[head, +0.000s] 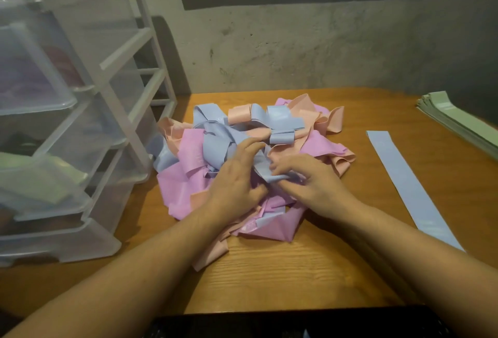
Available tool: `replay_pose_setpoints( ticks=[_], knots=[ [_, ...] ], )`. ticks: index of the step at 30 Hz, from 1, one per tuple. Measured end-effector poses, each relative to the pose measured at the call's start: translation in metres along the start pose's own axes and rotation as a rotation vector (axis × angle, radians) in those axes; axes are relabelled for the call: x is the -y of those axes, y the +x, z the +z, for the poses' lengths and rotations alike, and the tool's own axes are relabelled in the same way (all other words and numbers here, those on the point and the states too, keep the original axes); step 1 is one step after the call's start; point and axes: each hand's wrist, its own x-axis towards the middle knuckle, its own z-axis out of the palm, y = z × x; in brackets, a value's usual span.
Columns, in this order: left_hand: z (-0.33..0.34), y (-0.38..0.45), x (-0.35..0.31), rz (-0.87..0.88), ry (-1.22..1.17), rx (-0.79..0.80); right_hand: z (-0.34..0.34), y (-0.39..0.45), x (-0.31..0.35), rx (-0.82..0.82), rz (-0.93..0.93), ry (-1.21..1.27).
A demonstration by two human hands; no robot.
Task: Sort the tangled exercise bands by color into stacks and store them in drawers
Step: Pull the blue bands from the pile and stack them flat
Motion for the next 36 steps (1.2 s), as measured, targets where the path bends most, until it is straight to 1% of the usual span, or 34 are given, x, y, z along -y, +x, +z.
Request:
replay_pose_setpoints(
  ticks=[2,4,6,9,12,16,20,22,24,27,29,31,33,36],
  knots=[
    [-0.001,0.001,-0.003,-0.069,-0.008,0.016,0.0,-0.009,0.004,-0.022,0.14,0.272],
    [-0.003,0.001,-0.005,-0.052,0.007,0.001,0.0,-0.015,0.004,-0.089,0.186,0.46],
    [-0.003,0.0,-0.006,-0.028,0.014,0.008,-0.001,-0.017,0.003,-0.201,0.216,0.575],
    [-0.001,0.001,-0.004,-0.011,0.05,0.013,-0.006,-0.017,-0.001,-0.328,0.283,0.692],
    [0.002,0.002,-0.001,0.102,0.09,-0.031,-0.009,-0.018,-0.008,-0.428,0.39,0.8],
    [0.002,0.0,-0.001,0.214,0.155,0.008,-0.008,-0.017,-0.013,-0.511,0.516,0.887],
    [0.0,0.0,-0.006,0.188,0.1,0.02,-0.008,-0.017,-0.012,-0.526,0.57,0.853],
    [-0.003,-0.001,-0.009,0.158,0.049,0.012,-0.009,-0.018,-0.008,-0.524,0.564,0.842],
    [-0.007,0.001,-0.016,0.113,0.015,0.002,-0.009,-0.018,-0.005,-0.521,0.551,0.84],
    [-0.009,0.012,-0.032,0.044,0.01,-0.036,-0.01,-0.02,-0.003,-0.51,0.587,0.835],
    [-0.008,0.021,-0.049,0.006,-0.043,-0.026,-0.01,-0.021,-0.001,-0.499,0.6,0.803],
    [-0.004,0.026,-0.065,-0.091,-0.144,0.048,-0.01,-0.021,0.002,-0.504,0.594,0.781],
    [0.002,0.03,-0.076,-0.195,-0.217,0.154,-0.011,-0.021,0.005,-0.512,0.579,0.766],
    [0.009,0.033,-0.087,-0.255,-0.28,0.274,-0.012,-0.024,0.013,-0.513,0.582,0.703]
  ],
)
